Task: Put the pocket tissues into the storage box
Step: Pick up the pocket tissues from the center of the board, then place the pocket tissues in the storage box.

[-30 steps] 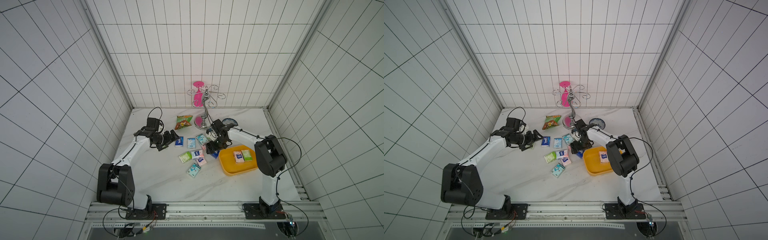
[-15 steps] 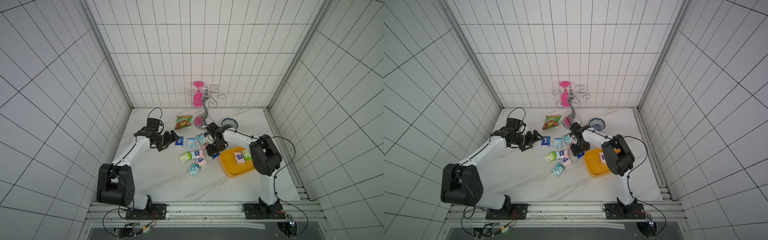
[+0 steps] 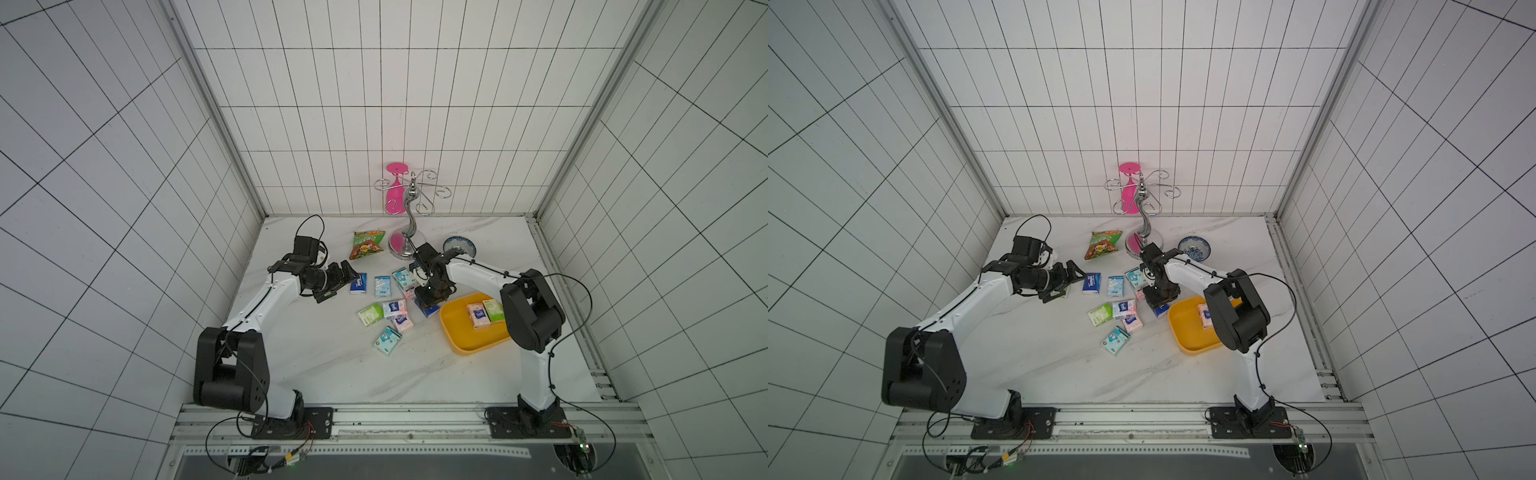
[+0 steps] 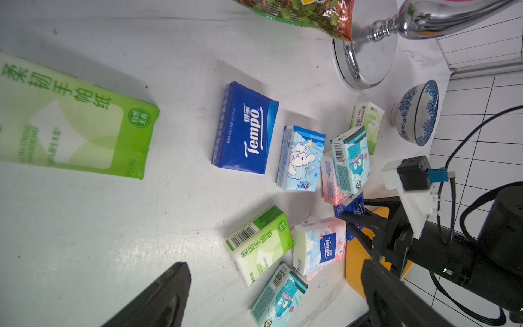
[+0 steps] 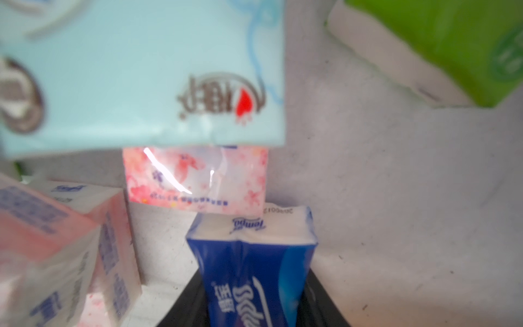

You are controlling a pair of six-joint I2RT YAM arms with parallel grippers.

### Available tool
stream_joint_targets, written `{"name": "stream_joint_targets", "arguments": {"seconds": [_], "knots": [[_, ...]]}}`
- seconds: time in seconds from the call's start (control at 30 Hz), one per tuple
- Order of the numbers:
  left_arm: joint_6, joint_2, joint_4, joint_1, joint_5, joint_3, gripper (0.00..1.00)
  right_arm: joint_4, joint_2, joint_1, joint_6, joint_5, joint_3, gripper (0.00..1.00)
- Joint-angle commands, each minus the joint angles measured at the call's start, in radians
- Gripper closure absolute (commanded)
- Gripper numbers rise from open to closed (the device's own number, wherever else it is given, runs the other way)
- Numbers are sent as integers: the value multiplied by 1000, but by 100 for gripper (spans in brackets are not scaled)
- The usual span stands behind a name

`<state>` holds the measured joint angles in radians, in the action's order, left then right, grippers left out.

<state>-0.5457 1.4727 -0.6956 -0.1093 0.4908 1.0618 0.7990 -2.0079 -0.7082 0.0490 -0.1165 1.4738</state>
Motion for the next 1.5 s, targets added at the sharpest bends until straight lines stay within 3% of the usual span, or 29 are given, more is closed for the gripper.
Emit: {"name": "stream_joint_targets", "arguments": {"seconds": [0.0,0.43,0.73,1.0,1.27,1.47], "knots": [[17,-10,10,4,3,4,3,37,76,-4,22,34,55,56],[36,3,-19,1,2,24,3,182,238,46,60,92,93,57],[48,56,-42,-49,-14,80,3,254,419,141,91,100,-93,57],[38,77,-43,-98,-36,102,3,215,548,154,136,117,-307,57],[34,75,-42,-99,-44,98,3,69,506,154,165,29,-407,57],[35,67,-39,-99,-53,90,3,-11,430,154,167,32,-415,58]]}}
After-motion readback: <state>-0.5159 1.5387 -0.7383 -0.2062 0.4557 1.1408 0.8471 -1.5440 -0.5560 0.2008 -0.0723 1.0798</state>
